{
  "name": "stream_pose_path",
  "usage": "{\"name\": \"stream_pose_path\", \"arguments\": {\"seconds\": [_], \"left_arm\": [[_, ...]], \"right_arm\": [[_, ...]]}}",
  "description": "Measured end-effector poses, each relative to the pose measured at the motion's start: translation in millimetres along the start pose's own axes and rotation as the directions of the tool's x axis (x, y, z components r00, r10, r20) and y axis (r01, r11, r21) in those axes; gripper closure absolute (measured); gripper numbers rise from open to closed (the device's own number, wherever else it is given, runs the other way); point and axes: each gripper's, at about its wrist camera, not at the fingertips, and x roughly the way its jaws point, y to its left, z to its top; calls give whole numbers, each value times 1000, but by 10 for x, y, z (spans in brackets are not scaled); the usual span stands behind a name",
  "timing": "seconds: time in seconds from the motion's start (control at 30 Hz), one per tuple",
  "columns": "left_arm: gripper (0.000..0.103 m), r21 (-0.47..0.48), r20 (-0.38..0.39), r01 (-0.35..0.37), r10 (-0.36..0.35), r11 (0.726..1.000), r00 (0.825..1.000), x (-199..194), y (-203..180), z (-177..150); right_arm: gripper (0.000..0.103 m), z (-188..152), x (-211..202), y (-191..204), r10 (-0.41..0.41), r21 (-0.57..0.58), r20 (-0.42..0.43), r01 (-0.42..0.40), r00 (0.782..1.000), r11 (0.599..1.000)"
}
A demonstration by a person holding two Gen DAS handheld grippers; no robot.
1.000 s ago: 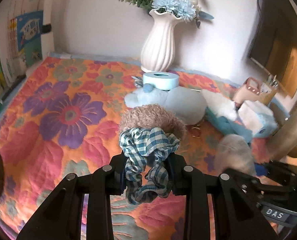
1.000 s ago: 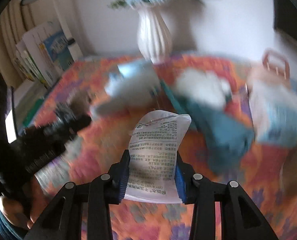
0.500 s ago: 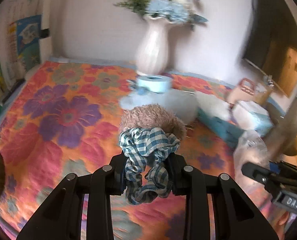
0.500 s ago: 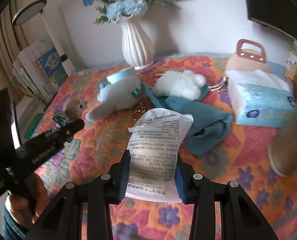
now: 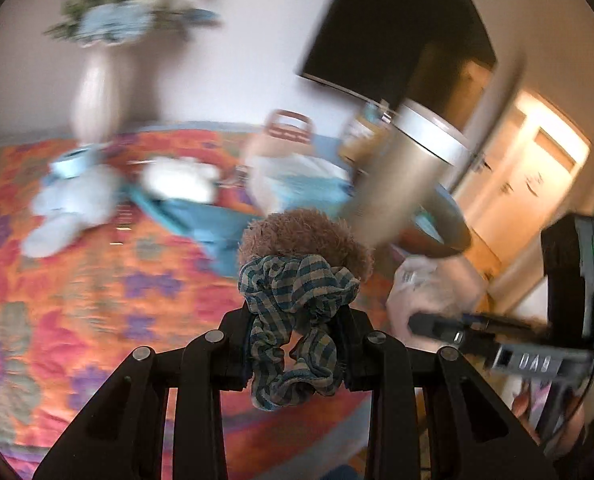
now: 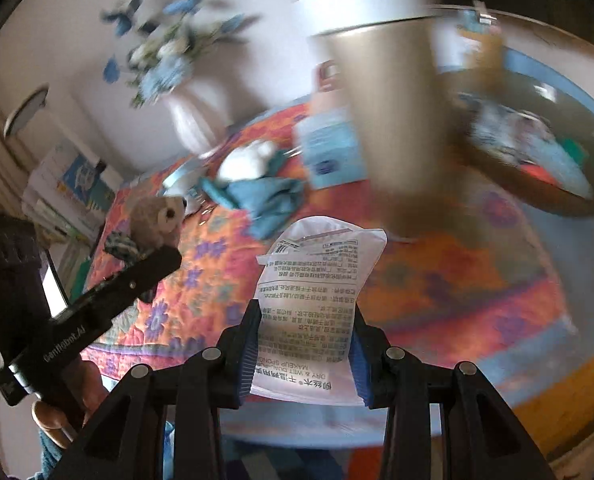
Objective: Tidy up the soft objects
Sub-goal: 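Carry scrunchie with left tool while right tool carries packet to tray, then open left tool over tray while right tool releases packet onto tray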
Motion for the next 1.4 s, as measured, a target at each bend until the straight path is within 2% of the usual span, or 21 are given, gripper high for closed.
{"name": "stream_pose_path", "arguments": {"seconds": [0.13, 0.23, 0.5, 0.57, 0.67, 0.7, 0.77, 0.83, 0.93, 1.0, 1.03, 1.07, 1.13, 1.23, 1.4], "left_arm": [[75, 76, -41, 40, -37, 996, 998, 162, -432, -7], [75, 122, -71, 90, -82, 988, 994, 304, -756, 18], [75, 240, -105, 156, -134, 958, 985, 775, -1610, 297], [75, 256, -94, 138, -117, 957, 989, 891, -1800, 388], [75, 276, -65, 105, -90, 955, 994, 1038, -2050, 500], [75, 278, -51, 85, -74, 957, 996, 1098, -2112, 543], [75, 275, -33, 61, -54, 960, 998, 1233, -2203, 630], [74, 278, -16, 32, -29, 960, 999, 1367, -2291, 698], [68, 301, 16, -27, 23, 953, 1000, 1571, -2371, 755], [55, 290, 34, -62, 54, 955, 998, 1678, -2398, 776], [37, 283, 44, -78, 68, 956, 997, 1742, -2408, 787], [22, 279, 42, -87, 78, 956, 996, 1787, -2401, 791], [19, 287, 35, -84, 77, 954, 996, 1818, -2401, 764], [19, 308, 35, -42, 33, 950, 999, 1757, -2436, 698], [19, 359, 33, 40, -56, 933, 998, 1370, -2520, 467]], "right_arm": [[64, 34, -426, -393, -79, 44, 84, 75, 993, 996], [64, 83, -653, -614, -99, 84, 130, 89, 986, 993], [64, 334, -1097, -1164, -224, 194, 249, 178, 942, 965], [64, 454, -1149, -1270, -252, 217, 269, 196, 930, 956], [64, 689, -1197, -1490, -315, 269, 301, 237, 900, 934], [64, 809, -1200, -1604, -352, 292, 311, 264, 883, 919], [64, 999, -1175, -1795, -395, 316, 306, 298, 866, 901], [64, 1160, -1119, -1938, -392, 320, 301, 296, 869, 900], [64, 1421, -965, -2150, -361, 306, 259, 279, 896, 910], [64, 1577, -851, -2239, -331, 274, 249, 261, 910, 925], [56, 1648, -784, -2277, -328, 258, 232, 267, 916, 929], [40, 1689, -731, -2303, -330, 249, 216, 275, 919, 929], [36, 1714, -686, -2379, -345, 250, 188, 295, 920, 922], [36, 1624, -734, -2451, -307, 270, 184, 252, 934, 929], [36, 1335, -1095, -2319, -275, 285, 254, 200, 927, 937]]}}
